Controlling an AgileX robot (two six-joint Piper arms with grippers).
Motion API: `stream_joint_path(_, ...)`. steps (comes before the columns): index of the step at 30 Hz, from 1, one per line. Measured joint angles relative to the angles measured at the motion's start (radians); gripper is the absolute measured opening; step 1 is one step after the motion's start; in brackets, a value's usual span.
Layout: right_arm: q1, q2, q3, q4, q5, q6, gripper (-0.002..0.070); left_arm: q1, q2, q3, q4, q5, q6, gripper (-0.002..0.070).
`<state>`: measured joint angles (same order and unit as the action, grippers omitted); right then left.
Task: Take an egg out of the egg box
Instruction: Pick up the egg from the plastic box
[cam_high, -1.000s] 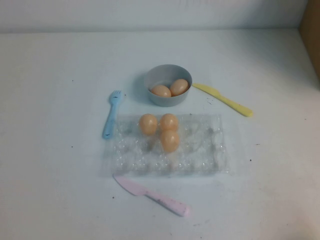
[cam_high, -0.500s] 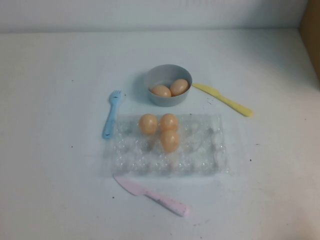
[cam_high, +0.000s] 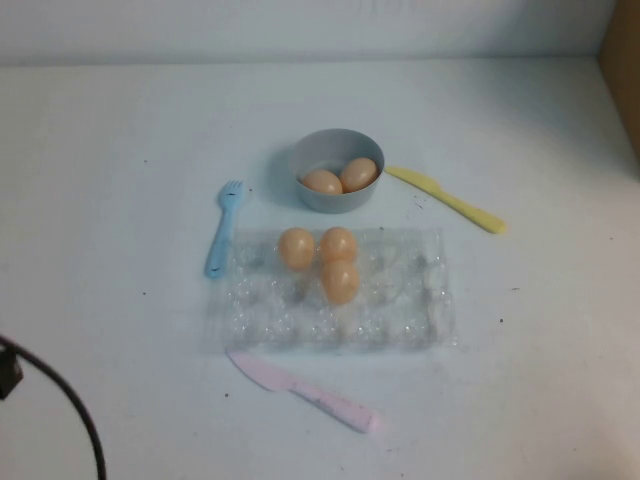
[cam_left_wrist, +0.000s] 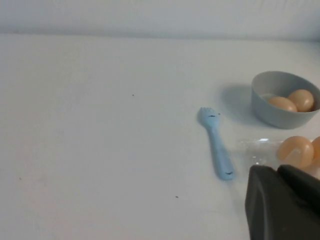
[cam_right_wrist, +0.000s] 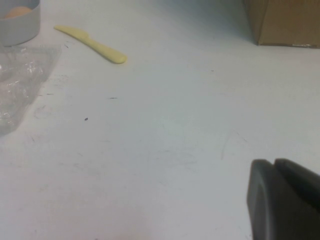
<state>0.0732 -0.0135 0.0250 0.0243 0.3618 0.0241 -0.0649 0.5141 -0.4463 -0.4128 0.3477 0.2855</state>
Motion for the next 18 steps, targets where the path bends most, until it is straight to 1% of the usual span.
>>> stream_joint_path(3,0.000,0.000,0.000,0.000,0.000,0.000,-0.0017,-0.023,0.129,-0.103,0.086,0.004,0.024,-0.0003)
stream_joint_path(5,0.000,0.000,0.000,0.000,0.000,0.000,-0.0017,-0.055,0.204,-0.154,0.135,0.004,0.024,-0.0003)
stream_joint_path(9,0.000,0.000,0.000,0.000,0.000,0.000,-0.0017,-0.166,0.359,-0.269,0.265,-0.003,-0.042,-0.0003)
stream_joint_path(12,0.000,0.000,0.000,0.000,0.000,0.000,-0.0017,-0.253,0.473,-0.368,0.350,0.029,-0.069,0.0008)
stream_joint_path(14,0.000,0.000,0.000,0.000,0.000,0.000,-0.0017,-0.314,0.557,-0.437,0.399,0.069,-0.062,0.0059)
stream_joint_path(16,0.000,0.000,0.000,0.000,0.000,0.000,-0.0017,-0.361,0.621,-0.485,0.431,0.092,-0.027,0.0151)
stream_joint_path(17,0.000,0.000,0.000,0.000,0.000,0.000,-0.0017,-0.392,0.665,-0.515,0.452,0.099,0.008,0.0235)
stream_joint_path(18,0.000,0.000,0.000,0.000,0.000,0.000,-0.0017,-0.411,0.692,-0.534,0.465,0.103,0.028,0.0298)
